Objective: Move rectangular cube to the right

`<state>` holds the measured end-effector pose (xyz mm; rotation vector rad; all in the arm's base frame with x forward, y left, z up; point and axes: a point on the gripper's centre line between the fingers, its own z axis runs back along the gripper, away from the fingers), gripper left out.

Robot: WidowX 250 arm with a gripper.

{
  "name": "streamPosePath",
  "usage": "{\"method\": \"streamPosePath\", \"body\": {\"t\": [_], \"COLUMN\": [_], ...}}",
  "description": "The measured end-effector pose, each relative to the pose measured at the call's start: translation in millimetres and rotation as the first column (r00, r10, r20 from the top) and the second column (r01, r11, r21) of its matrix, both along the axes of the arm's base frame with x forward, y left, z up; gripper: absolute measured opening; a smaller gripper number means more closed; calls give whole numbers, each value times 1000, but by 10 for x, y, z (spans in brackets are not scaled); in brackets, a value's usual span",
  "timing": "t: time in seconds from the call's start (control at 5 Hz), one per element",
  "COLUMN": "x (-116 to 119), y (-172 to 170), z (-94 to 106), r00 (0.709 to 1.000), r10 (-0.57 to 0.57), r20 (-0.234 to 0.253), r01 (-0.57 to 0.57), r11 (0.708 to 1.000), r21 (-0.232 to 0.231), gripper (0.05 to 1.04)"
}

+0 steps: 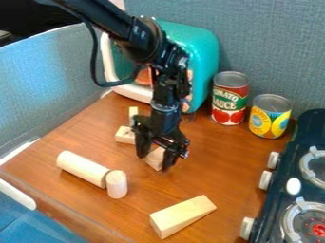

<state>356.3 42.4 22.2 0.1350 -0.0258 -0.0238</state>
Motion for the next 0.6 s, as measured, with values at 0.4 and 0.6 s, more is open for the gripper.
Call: {"method": "streamPosePath", "body": {"t": [0.4, 0.6], "x": [-47, -103], "y": [-76, -120], "z": [507, 827], "r00": [998, 993], "r10": [-7, -19], "r20": [69, 114], "r01": [10, 25], "r11": [999, 998], "r21": [-32, -53], "gripper": [1007, 1001]}}
